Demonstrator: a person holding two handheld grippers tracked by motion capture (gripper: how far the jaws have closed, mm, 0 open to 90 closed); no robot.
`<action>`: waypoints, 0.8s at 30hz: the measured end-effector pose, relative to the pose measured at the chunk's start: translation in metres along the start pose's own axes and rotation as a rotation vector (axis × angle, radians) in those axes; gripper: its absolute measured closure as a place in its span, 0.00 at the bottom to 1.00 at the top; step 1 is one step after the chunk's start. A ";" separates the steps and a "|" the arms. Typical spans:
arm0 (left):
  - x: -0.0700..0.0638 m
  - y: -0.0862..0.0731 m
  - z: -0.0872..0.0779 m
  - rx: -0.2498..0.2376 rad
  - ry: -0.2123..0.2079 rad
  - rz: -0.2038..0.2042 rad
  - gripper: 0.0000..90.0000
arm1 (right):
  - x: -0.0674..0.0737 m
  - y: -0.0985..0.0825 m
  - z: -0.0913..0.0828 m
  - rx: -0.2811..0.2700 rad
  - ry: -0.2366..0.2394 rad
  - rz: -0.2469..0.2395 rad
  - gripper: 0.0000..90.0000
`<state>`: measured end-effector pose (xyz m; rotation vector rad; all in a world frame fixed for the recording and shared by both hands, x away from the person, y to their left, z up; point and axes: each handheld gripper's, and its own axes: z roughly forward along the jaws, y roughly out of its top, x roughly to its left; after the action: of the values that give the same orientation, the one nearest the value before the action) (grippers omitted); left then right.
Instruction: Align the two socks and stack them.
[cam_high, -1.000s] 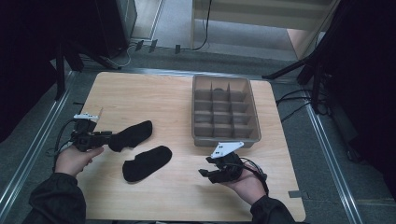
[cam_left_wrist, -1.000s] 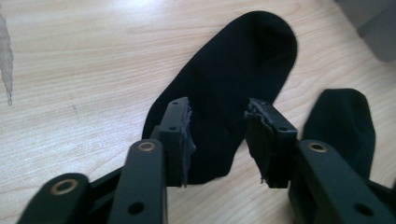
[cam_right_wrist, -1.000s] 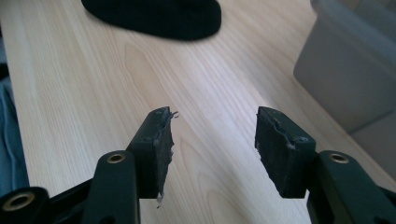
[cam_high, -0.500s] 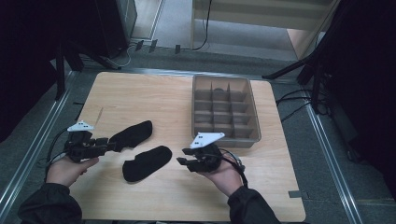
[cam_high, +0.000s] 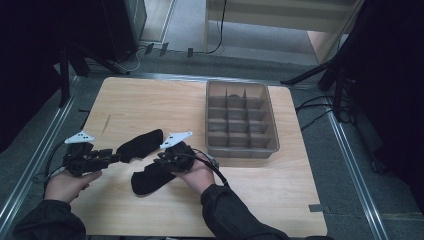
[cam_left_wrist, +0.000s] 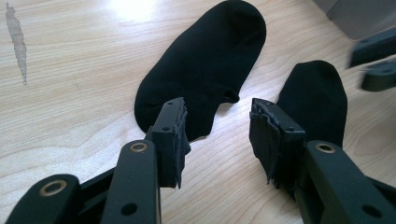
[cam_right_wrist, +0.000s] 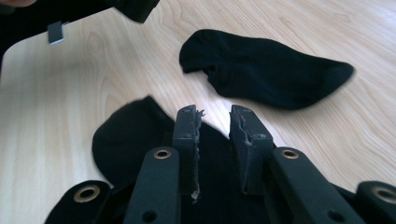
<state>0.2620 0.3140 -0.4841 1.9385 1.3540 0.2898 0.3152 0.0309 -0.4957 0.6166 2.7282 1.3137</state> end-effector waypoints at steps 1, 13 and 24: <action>0.000 0.000 0.000 0.002 0.004 -0.002 0.61 | 0.000 0.002 0.005 -0.002 -0.003 0.001 0.81; 0.004 0.000 -0.001 -0.006 0.011 -0.024 0.61 | -0.006 0.017 0.056 0.045 -0.004 0.023 0.82; 0.010 0.000 -0.002 -0.003 0.008 -0.039 0.60 | -0.001 0.023 0.089 0.102 -0.052 -0.003 0.80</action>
<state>0.2648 0.3238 -0.4852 1.9078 1.3943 0.2805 0.3427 0.1095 -0.5356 0.6440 2.7666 1.1462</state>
